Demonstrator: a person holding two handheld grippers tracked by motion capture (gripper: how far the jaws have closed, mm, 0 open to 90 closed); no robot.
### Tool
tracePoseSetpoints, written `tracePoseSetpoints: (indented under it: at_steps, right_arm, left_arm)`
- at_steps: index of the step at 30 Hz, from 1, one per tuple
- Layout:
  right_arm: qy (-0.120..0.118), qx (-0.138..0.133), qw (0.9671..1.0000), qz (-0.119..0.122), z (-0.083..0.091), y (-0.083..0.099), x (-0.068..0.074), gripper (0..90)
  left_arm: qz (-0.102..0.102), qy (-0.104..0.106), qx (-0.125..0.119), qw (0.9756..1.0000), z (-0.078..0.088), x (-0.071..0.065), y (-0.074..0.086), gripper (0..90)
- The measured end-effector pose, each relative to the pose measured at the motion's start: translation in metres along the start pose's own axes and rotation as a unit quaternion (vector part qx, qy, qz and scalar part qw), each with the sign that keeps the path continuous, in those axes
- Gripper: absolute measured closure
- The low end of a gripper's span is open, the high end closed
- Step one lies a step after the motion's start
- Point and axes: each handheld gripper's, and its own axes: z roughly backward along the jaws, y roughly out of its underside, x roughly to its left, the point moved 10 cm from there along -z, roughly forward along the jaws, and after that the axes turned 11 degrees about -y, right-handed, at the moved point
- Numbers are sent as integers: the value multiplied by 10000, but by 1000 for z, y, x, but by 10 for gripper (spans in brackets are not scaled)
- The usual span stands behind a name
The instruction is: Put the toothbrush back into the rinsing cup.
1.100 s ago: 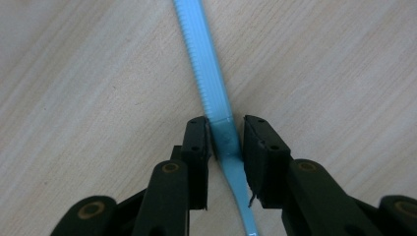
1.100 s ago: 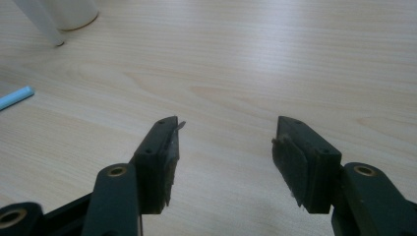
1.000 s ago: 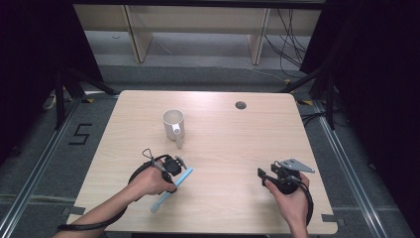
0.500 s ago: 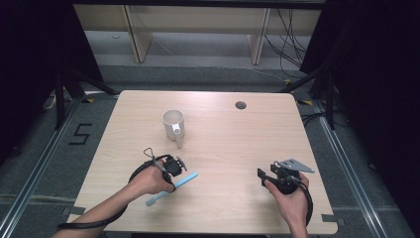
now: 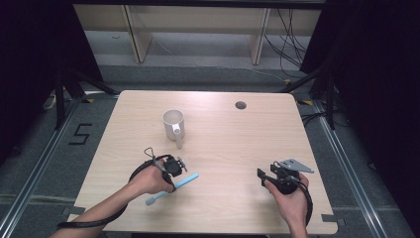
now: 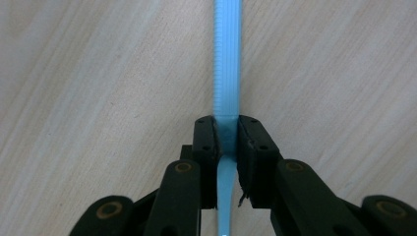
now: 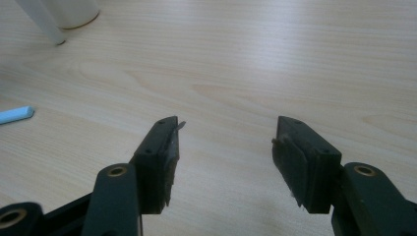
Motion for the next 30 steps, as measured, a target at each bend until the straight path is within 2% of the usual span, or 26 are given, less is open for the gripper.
tracePoseSetpoints:
  at_steps: [2,5,6,8,9,11,12,13,14,15,16,17,18,19,21,24,25,26,27,29,30]
  right_arm:
    - [-58,-90,9999,11,-2,-1,1,436]
    - [9,-46,10000,81,-1,-2,1,437]
    - [-68,-77,9999,-77,-3,-1,5,436]
    - [-76,-96,9999,11,-3,-2,5,436]
    - [-105,24,9999,-56,-3,0,7,437]
    - [-188,11,9998,30,-5,-1,9,436]
    - [-324,160,9992,196,-5,1,13,436]
    - [-324,160,9992,196,-5,1,13,436]
    - [-324,268,9989,197,-5,2,16,434]
    - [-490,388,9966,532,-8,2,22,430]
    - [-490,388,9966,532,-8,2,22,430]
    - [-633,499,9946,647,-11,3,30,428]
    - [-669,515,9935,759,-13,3,34,426]
    - [-669,515,9935,759,-13,3,34,426]
    - [-783,679,9886,1095,-15,4,41,422]
    - [-1019,766,9829,1329,-19,5,52,421]
    - [-1224,742,9792,1440,-21,4,62,421]
    - [-1321,724,9768,1524,-22,4,66,421]
    - [-1321,724,9768,1524,-22,4,66,421]
    - [-1481,727,9700,1783,-23,3,73,422]
    - [-1655,767,9655,1860,-25,6,83,422]
  left_arm:
    - [-41,37,-43,10000,0,0,0,781]
    - [-164,75,-131,9998,0,0,-1,782]
    - [-272,77,-190,9994,0,1,0,782]
    - [-329,74,-200,9992,2,1,1,782]
    - [-367,61,-207,9991,3,2,2,782]
    - [-443,58,-215,9988,5,2,3,781]
    - [-558,59,-237,9981,9,2,5,781]
    - [-558,59,-237,9981,9,2,5,781]
    - [-648,38,-252,9976,12,3,6,781]
    - [-749,28,-285,9968,15,3,7,781]
    - [-749,28,-285,9968,15,3,7,781]
    - [-807,9,-307,9963,17,3,7,781]
    - [-874,-10,-316,9957,19,3,8,781]
    - [-940,-28,-327,9950,21,3,8,781]
    - [-1030,-35,-399,9939,23,3,8,781]
    - [-1108,-1,-464,9928,27,1,7,781]
    - [-1146,14,-471,9923,28,1,7,781]
    - [-1160,24,-499,9920,29,0,7,781]
    - [-1186,27,-517,9916,30,-1,6,781]
    - [-1242,39,-555,9907,32,-2,5,781]
    - [-1284,45,-574,9900,34,-3,4,781]
